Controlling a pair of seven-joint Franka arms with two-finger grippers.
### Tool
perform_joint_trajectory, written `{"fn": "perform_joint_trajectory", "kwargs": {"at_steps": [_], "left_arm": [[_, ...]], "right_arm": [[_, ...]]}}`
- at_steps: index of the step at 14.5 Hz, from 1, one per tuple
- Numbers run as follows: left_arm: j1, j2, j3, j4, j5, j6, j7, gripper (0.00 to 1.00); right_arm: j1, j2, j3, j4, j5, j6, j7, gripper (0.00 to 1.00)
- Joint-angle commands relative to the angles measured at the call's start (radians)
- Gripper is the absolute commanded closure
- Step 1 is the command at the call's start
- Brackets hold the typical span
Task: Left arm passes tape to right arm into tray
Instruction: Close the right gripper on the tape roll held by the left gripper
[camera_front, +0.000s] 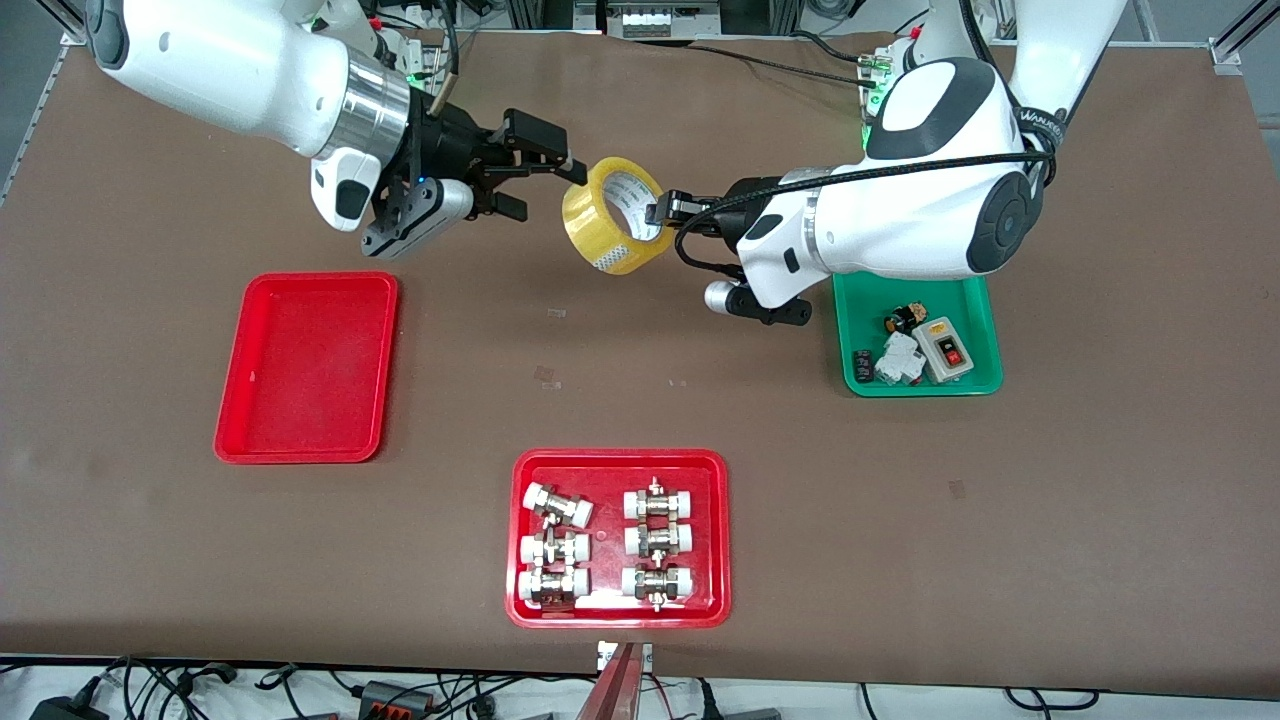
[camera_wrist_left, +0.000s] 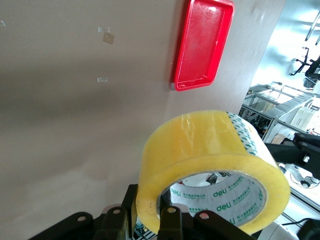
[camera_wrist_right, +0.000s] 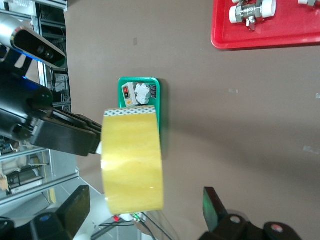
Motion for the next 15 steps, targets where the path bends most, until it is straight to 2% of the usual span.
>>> {"fn": "perform_joint_trajectory", "kwargs": {"at_steps": [1, 5, 9, 15], "left_arm": [[0.003, 0.005, -0.003, 0.029, -0.019, -0.018, -0.012, 1.00], [0.006, 0.005, -0.003, 0.029, -0.019, -0.019, -0.010, 1.00], [0.006, 0.004, -0.003, 0.029, -0.018, -0.021, -0.010, 1.00], [0.008, 0.004, -0.004, 0.029, -0.018, -0.021, -0.010, 1.00]], "right_arm": [[0.012, 0.029, -0.010, 0.031, 0.018, 0.018, 0.032, 0.00], [0.024, 0.044, -0.010, 0.031, 0.018, 0.021, 0.018, 0.00], [0.055, 0.061, -0.010, 0.031, 0.031, 0.101, 0.030, 0.00], [0.051, 0.067, -0.011, 0.031, 0.038, 0.101, 0.027, 0.00]]}}
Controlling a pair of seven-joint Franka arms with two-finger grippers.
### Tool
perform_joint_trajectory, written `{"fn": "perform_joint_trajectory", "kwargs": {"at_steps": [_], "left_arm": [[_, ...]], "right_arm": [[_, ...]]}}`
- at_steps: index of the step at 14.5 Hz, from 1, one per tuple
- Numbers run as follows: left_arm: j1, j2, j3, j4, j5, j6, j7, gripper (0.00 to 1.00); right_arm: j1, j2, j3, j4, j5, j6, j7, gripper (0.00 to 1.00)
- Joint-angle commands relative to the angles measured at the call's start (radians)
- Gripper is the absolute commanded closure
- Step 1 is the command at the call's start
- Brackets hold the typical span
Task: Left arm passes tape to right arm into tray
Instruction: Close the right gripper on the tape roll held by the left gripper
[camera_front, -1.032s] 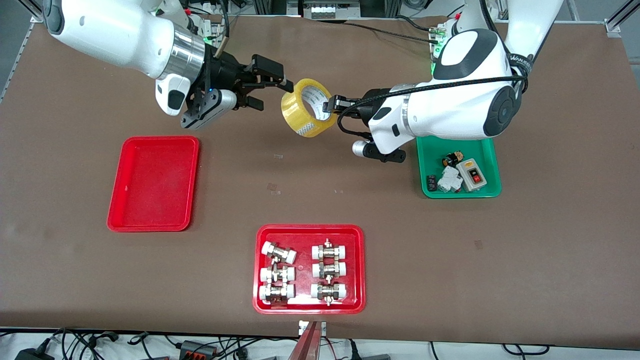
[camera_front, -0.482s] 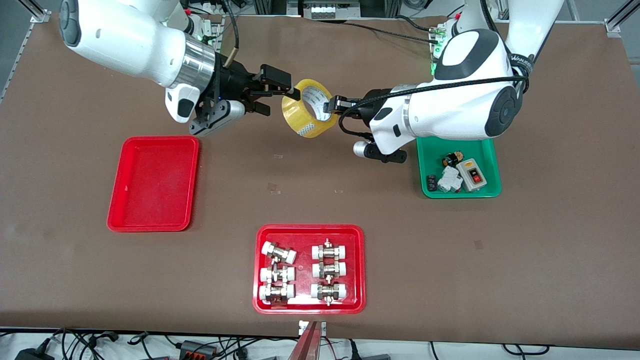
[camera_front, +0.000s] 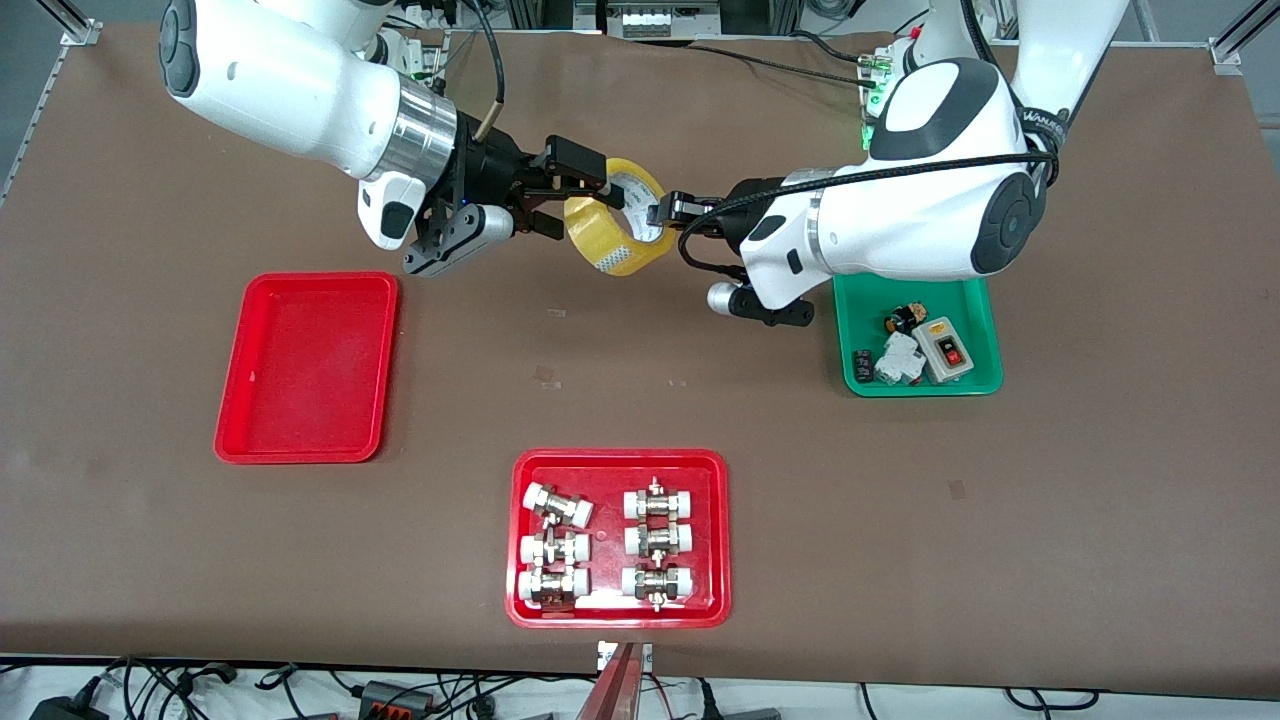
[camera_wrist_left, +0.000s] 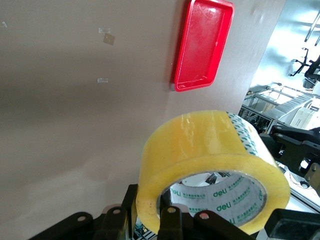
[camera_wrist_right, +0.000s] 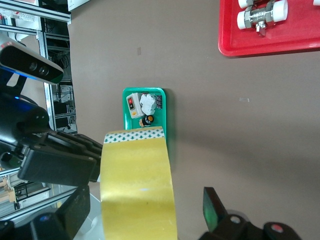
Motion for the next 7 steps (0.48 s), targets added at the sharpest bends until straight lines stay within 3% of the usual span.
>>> {"fn": "perform_joint_trajectory", "kwargs": {"at_steps": [1, 4, 7], "left_arm": [[0.003, 0.004, -0.003, 0.028, -0.018, -0.019, -0.010, 1.00], [0.004, 0.004, -0.003, 0.026, -0.018, -0.019, -0.010, 1.00], [0.004, 0.004, -0.003, 0.028, -0.018, -0.019, -0.010, 1.00]], "right_arm": [[0.006, 0.012, -0.007, 0.026, 0.021, 0.001, 0.013, 0.00], [0.008, 0.012, -0.007, 0.025, 0.021, 0.001, 0.013, 0.00], [0.008, 0.012, -0.007, 0.025, 0.021, 0.001, 0.013, 0.15]]}}
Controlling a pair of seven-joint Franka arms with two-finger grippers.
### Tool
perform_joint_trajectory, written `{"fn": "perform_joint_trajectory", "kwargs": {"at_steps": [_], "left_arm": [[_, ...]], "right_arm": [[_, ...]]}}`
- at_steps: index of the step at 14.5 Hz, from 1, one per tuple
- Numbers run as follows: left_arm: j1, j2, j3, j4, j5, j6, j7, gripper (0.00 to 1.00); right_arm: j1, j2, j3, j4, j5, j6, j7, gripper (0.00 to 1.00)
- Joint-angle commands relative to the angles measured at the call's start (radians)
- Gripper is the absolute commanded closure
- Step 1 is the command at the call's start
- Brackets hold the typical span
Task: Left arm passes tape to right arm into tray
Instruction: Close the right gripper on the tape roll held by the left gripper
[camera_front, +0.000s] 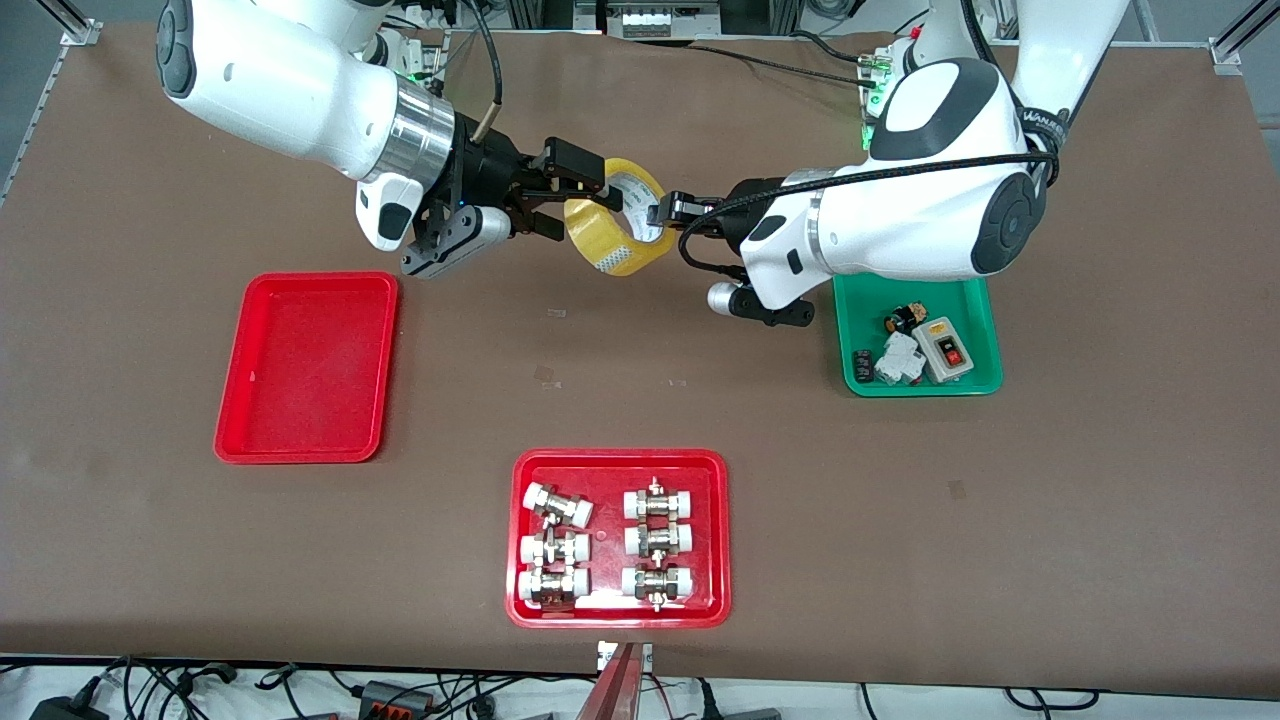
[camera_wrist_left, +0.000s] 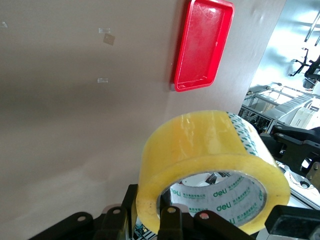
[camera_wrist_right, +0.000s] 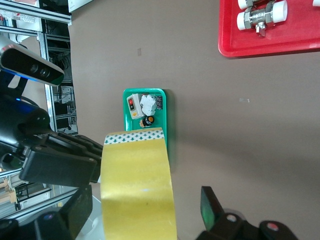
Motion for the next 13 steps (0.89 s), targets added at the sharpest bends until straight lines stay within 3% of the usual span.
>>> {"fn": "perform_joint_trajectory", "kwargs": {"at_steps": [1, 3, 5, 9, 10, 11, 12, 13], "left_arm": [[0.004, 0.004, -0.003, 0.026, -0.018, -0.019, -0.010, 1.00], [0.004, 0.004, -0.004, 0.028, -0.018, -0.019, -0.010, 1.00], [0.004, 0.004, -0.003, 0.026, -0.018, -0.019, -0.010, 1.00], [0.006, 0.002, -0.004, 0.028, -0.019, -0.019, -0.010, 1.00], [0.006, 0.002, -0.004, 0.028, -0.021, -0.021, -0.013, 0.92], [0.010, 0.002, -0.004, 0.026, -0.019, -0.022, -0.010, 0.25], [0.018, -0.001, -0.004, 0.028, -0.018, -0.033, -0.007, 0.04], [0.024, -0.004, -0.001, 0.028, -0.015, -0.047, -0.006, 0.00]], "right_arm": [[0.009, 0.012, -0.005, 0.024, 0.019, 0.001, 0.014, 0.26], [0.009, 0.012, -0.005, 0.025, 0.019, 0.001, 0.015, 0.54], [0.008, 0.012, -0.005, 0.025, 0.021, 0.001, 0.017, 0.68], [0.008, 0.012, -0.005, 0.025, 0.021, -0.001, 0.015, 0.71], [0.006, 0.012, -0.005, 0.024, 0.021, -0.002, 0.014, 0.71], [0.006, 0.012, -0.005, 0.025, 0.021, -0.005, 0.014, 0.71], [0.005, 0.011, -0.005, 0.025, 0.021, -0.007, 0.011, 0.71], [0.003, 0.011, -0.005, 0.024, 0.021, -0.007, 0.009, 0.71]]}}
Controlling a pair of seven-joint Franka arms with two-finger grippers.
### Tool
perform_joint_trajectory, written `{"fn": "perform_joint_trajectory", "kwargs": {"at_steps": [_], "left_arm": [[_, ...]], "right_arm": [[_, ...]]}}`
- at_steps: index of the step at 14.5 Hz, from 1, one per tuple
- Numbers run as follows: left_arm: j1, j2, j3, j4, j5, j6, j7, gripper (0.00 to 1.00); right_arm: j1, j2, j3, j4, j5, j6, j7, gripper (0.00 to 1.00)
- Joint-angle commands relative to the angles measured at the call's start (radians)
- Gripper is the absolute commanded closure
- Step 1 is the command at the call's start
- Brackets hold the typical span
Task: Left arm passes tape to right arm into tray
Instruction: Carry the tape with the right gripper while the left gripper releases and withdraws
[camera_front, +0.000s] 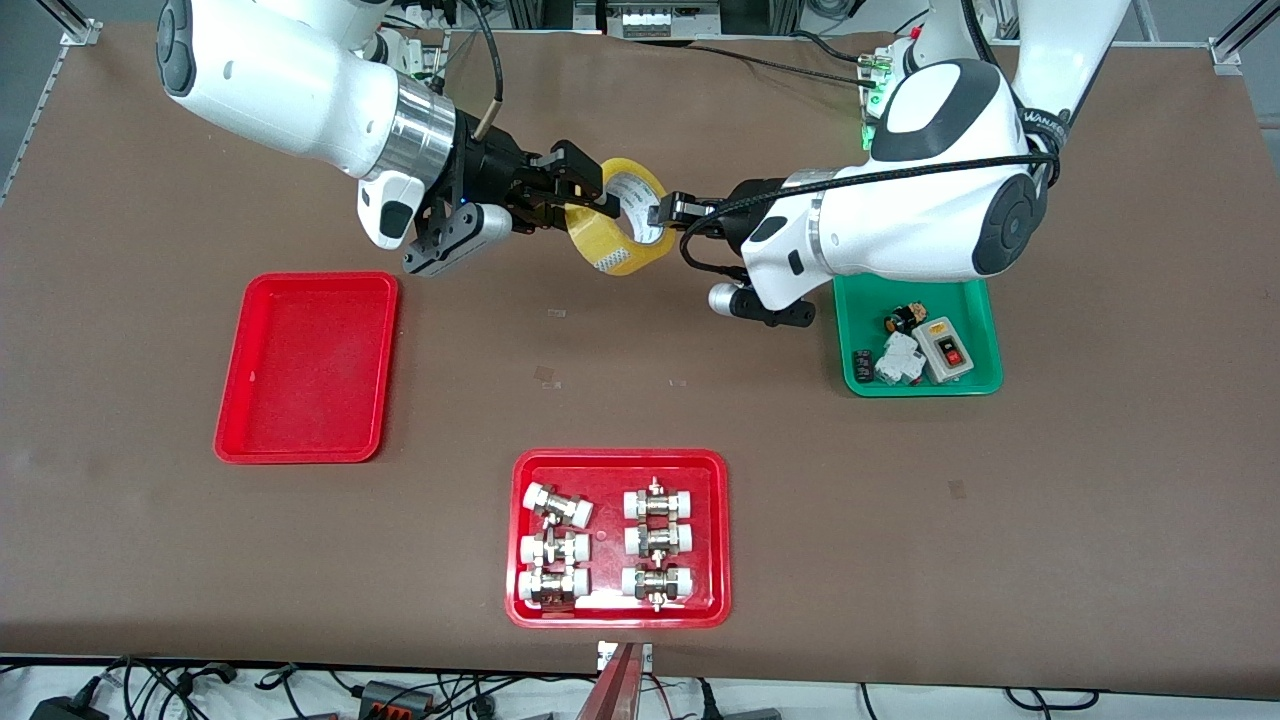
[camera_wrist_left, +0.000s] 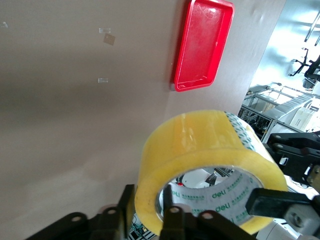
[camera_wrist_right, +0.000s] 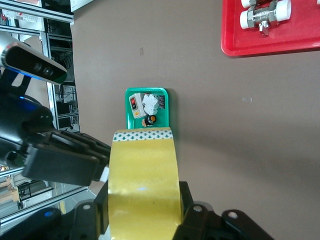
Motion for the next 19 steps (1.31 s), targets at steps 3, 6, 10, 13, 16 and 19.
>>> {"fn": "perform_joint_trajectory", "kwargs": {"at_steps": [3, 6, 10, 13, 16, 19], "left_arm": [[0.085, -0.013, 0.000, 0.023, -0.013, -0.109, -0.005, 0.00], [0.159, -0.079, -0.003, 0.020, 0.091, -0.273, -0.004, 0.00], [0.223, -0.136, 0.000, 0.020, 0.306, -0.383, 0.082, 0.00], [0.286, -0.150, 0.000, 0.017, 0.501, -0.437, 0.321, 0.00], [0.355, -0.153, 0.002, 0.018, 0.640, -0.439, 0.498, 0.00], [0.417, -0.153, 0.003, 0.023, 0.685, -0.427, 0.526, 0.00]], "right_arm": [[0.000, 0.008, -0.008, 0.018, 0.010, -0.009, -0.005, 0.71], [-0.041, 0.016, -0.014, 0.008, 0.004, -0.012, -0.008, 0.71], [-0.234, 0.079, -0.016, -0.003, -0.004, -0.105, -0.060, 0.71], [-0.457, 0.178, -0.014, -0.023, 0.002, -0.190, -0.141, 0.71], [-0.629, 0.264, -0.014, -0.025, -0.001, -0.292, -0.315, 0.71], [-0.791, 0.367, -0.014, -0.026, -0.004, -0.392, -0.570, 0.71]]}}
